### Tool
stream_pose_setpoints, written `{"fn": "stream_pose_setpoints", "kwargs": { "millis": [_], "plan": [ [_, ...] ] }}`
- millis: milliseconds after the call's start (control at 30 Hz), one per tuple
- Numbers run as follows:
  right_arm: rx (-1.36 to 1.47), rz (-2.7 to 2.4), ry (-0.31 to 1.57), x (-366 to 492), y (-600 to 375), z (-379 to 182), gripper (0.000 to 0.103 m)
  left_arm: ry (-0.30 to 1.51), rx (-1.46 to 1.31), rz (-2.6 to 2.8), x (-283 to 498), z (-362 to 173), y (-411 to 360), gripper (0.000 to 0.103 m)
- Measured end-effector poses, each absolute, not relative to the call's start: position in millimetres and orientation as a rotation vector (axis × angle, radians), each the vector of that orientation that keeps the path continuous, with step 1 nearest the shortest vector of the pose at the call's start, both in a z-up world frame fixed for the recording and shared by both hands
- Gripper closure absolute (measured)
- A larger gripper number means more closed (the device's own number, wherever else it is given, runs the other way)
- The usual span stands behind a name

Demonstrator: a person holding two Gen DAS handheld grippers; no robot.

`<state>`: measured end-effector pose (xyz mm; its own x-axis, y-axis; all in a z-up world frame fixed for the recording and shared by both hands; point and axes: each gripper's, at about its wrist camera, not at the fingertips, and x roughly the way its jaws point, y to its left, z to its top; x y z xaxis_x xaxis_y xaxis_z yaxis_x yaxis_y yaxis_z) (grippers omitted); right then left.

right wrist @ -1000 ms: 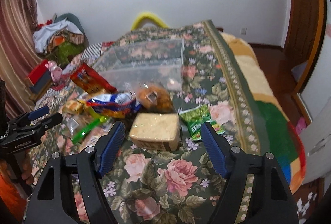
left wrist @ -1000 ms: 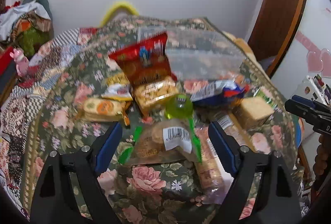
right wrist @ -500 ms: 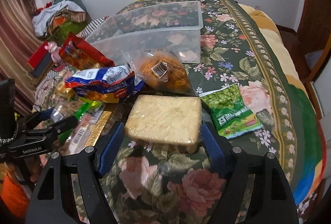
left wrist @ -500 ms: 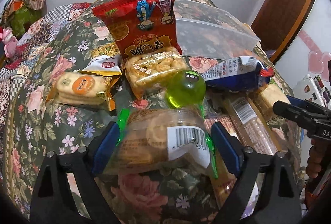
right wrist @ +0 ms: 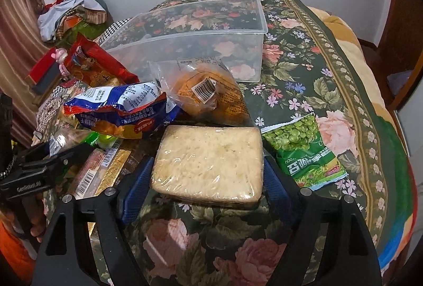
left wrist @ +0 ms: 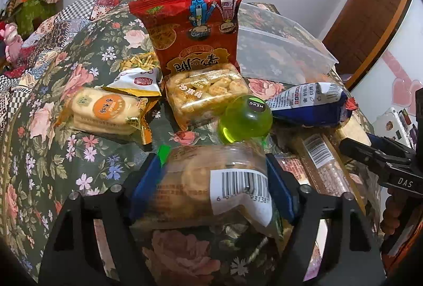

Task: Organize snacks
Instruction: 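Grasp the clear biscuit bag with the left tool while the right tool grasps the bread cake, then carry both snacks into the clear box and open both tools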

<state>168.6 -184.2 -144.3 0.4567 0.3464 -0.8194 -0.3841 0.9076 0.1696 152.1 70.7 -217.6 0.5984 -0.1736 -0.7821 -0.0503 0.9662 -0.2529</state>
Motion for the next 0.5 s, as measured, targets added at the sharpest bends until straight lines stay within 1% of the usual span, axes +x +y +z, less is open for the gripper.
{"fn": "stream_pose_setpoints", "kwargs": {
  "millis": [167, 233, 267, 300, 367, 433, 500],
  "plan": [
    [-0.04, 0.449, 0.99, 165.8, -185.7, -139.2, 0.027, 0.908, -0.243, -0.065, 141.7, -204.4, 68.0, 0.033],
    [-0.039, 0.445, 0.977, 162.8, -187.4, -134.8, 0.027, 0.894, -0.239, -0.058, 136.9, -196.7, 69.8, 0.039],
    [-0.039, 0.443, 0.967, 161.6, -188.9, -131.4, 0.027, 0.889, -0.239, -0.056, 136.8, -193.6, 72.1, 0.045],
    [-0.038, 0.44, 0.956, 160.0, -189.4, -127.5, 0.027, 0.879, -0.238, -0.053, 135.7, -189.1, 73.4, 0.047],
    [-0.038, 0.437, 0.933, 158.5, -192.4, -119.4, 0.027, 0.859, -0.224, -0.048, 135.5, -179.5, 73.4, 0.055],
    [-0.038, 0.431, 0.909, 157.0, -194.4, -112.0, 0.027, 0.84, -0.214, -0.043, 134.4, -170.9, 73.8, 0.059],
    [-0.035, 0.426, 0.888, 155.9, -196.4, -104.4, 0.027, 0.831, -0.217, -0.051, 132.8, -166.3, 73.7, 0.06]
  ]
}}
